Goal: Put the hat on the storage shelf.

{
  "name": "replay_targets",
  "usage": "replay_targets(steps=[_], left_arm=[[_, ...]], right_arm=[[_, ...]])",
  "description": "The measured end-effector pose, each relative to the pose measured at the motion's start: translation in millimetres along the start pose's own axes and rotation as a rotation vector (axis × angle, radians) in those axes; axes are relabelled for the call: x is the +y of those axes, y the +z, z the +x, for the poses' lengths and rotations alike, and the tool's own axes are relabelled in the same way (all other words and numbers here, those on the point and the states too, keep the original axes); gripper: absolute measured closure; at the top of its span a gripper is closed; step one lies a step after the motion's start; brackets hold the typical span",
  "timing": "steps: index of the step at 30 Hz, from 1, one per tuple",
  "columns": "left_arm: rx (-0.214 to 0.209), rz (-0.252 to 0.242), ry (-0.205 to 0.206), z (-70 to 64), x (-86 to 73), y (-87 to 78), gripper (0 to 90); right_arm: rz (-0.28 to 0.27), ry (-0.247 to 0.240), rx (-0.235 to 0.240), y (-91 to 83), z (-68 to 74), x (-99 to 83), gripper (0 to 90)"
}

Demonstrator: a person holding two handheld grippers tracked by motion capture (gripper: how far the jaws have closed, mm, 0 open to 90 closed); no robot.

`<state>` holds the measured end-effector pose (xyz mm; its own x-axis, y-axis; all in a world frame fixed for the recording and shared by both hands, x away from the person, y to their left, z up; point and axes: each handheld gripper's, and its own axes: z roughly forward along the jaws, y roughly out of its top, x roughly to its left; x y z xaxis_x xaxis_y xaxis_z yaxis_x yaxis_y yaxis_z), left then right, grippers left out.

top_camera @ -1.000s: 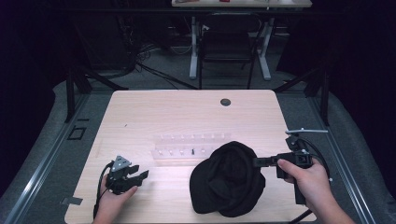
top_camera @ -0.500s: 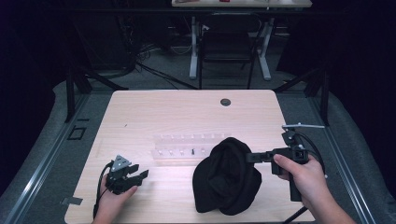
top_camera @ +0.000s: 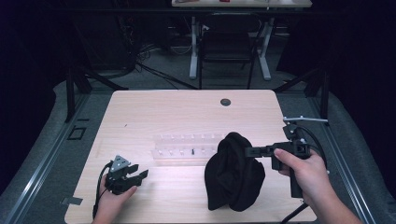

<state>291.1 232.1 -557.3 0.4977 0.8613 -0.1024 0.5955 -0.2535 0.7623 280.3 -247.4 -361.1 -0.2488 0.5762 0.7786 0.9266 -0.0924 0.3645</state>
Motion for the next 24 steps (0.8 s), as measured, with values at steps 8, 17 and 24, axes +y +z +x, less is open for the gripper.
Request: replay_targets(steps=[8, 17, 24], left_arm=[[0.007, 0.012, 0.023, -0.9, -0.1, 1.1, 53.2], [0.004, -0.002, -0.005, 1.1, 0.3, 0.4, 53.3], [0.006, 0.003, 0.009, -2.6, 0.8, 2.5, 49.7]], right_arm=[[-0.026, 0.002, 0.038, -6.4, 4.3, 4.5, 88.5], [-0.056, 0.001, 0.073, -16.3, 15.7, 12.4, 88.5], [-0.062, -0.011, 0.078, -14.8, 29.6, 20.4, 88.5]])
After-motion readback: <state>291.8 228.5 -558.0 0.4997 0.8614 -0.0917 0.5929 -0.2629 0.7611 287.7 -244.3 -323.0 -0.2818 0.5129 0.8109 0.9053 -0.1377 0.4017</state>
